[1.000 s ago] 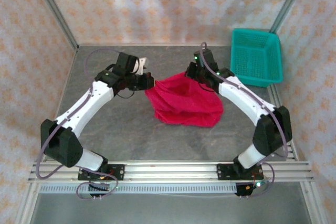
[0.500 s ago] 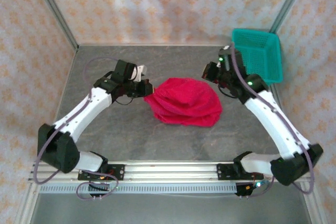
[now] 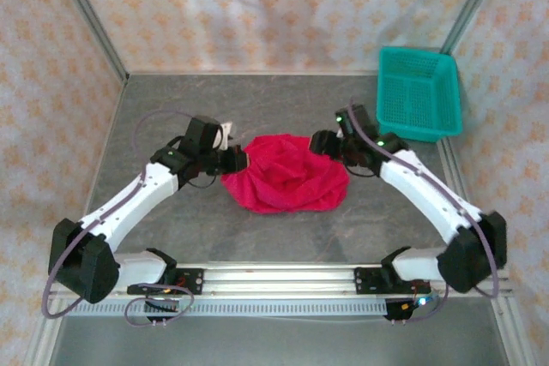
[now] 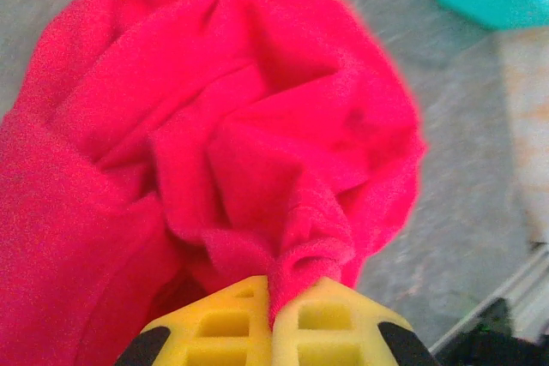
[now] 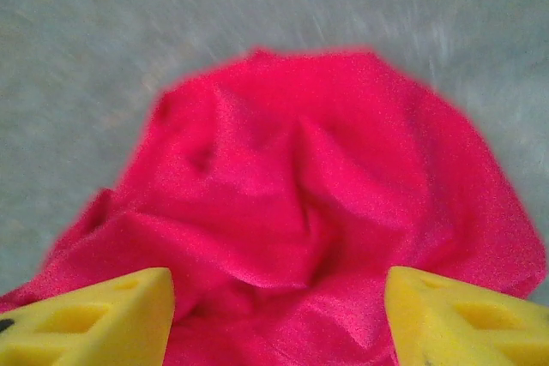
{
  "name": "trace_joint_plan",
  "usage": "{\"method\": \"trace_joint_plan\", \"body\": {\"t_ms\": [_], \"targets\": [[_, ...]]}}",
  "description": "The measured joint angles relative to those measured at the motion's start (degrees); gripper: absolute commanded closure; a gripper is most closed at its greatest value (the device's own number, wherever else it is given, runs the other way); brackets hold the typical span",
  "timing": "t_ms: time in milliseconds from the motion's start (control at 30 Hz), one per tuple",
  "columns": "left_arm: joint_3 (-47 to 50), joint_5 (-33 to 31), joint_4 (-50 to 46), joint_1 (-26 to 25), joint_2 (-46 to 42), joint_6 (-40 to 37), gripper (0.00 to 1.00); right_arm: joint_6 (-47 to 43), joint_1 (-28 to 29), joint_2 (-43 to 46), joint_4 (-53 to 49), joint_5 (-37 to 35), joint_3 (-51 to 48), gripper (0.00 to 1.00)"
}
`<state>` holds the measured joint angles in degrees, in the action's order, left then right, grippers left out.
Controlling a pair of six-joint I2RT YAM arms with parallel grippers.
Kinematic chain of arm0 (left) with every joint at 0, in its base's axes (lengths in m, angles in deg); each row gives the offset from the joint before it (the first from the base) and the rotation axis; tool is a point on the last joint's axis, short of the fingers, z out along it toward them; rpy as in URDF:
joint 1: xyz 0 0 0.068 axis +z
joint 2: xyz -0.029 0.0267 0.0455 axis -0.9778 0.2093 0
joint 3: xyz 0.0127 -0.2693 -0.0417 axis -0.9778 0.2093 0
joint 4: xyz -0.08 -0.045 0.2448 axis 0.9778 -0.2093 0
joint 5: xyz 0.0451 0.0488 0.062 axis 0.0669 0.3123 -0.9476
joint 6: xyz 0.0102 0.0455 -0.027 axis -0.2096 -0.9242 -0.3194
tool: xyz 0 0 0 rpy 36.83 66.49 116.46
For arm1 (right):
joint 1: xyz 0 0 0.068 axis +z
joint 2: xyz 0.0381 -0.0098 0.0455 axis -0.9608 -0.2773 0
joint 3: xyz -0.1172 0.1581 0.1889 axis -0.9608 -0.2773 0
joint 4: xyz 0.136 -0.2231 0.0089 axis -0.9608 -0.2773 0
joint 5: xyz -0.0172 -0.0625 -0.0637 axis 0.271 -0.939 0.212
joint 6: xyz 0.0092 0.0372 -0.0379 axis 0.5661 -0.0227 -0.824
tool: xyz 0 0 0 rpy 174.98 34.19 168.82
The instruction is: Fold the inside-out t-shirt
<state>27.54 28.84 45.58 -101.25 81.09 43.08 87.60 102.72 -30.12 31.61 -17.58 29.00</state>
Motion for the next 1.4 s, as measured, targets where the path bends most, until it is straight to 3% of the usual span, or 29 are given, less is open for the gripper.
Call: {"method": "trace_joint_plan", "body": {"t_ms": [333, 433, 467, 567, 633, 900, 1067, 1133, 1200, 1267, 1300, 1400], "targets": [[4.94, -3.45, -0.42, 0.15, -0.87, -0.22, 1.00, -4.07, 9.75, -10.34, 9.29, 1.38, -5.44, 0.22], [5.42, -3.76, -0.74, 0.66, -1.18, -0.22, 1.00, -5.25, 10.95, -14.34, 10.91, 1.46, -5.05, 0.26], [5.42, -3.98, -0.79, 0.94, -1.36, -0.22, 1.00, -5.68, 11.02, -15.76, 11.06, 1.46, -4.61, 0.33], [5.42, -4.48, -0.87, 1.97, -2.40, -0.22, 1.00, -6.95, 10.99, -21.14, 11.28, 1.27, -1.79, 0.81], [5.42, -4.59, -1.05, 2.58, -3.45, -0.24, 1.00, -7.48, 10.99, -24.11, 10.25, 0.46, 1.62, 1.00], [5.42, -6.80, -2.49, 3.15, -5.16, -2.36, 1.00, -8.41, 9.09, -23.17, 4.09, -3.45, 16.39, 1.00], [5.42, -7.89, -2.47, 3.15, -5.01, -2.84, 1.00, -8.20, 5.05, -19.67, 2.21, -1.68, 18.36, 1.00], [5.42, -7.91, -1.55, 3.15, -4.63, -2.80, 0.92, -7.91, 4.15, -19.37, 2.29, 0.48, 18.25, 1.00], [5.42, -7.98, -1.18, 3.13, -4.33, -2.82, 0.60, -7.48, 3.74, -19.52, 2.47, 3.50, 17.84, 1.00], [5.42, -8.63, -1.16, 2.75, -4.39, -3.04, 0.42, -7.23, 3.58, -20.24, 2.67, 6.03, 17.62, 1.00], [5.42, -9.27, -1.09, 2.36, -4.55, -3.04, 0.37, -7.15, 3.58, -20.81, 2.84, 7.06, 17.59, 1.00], [5.40, -10.73, 0.24, -0.57, -5.55, -4.46, 0.34, -6.80, 3.58, -22.58, 3.65, 9.42, 16.76, 1.00]]}}
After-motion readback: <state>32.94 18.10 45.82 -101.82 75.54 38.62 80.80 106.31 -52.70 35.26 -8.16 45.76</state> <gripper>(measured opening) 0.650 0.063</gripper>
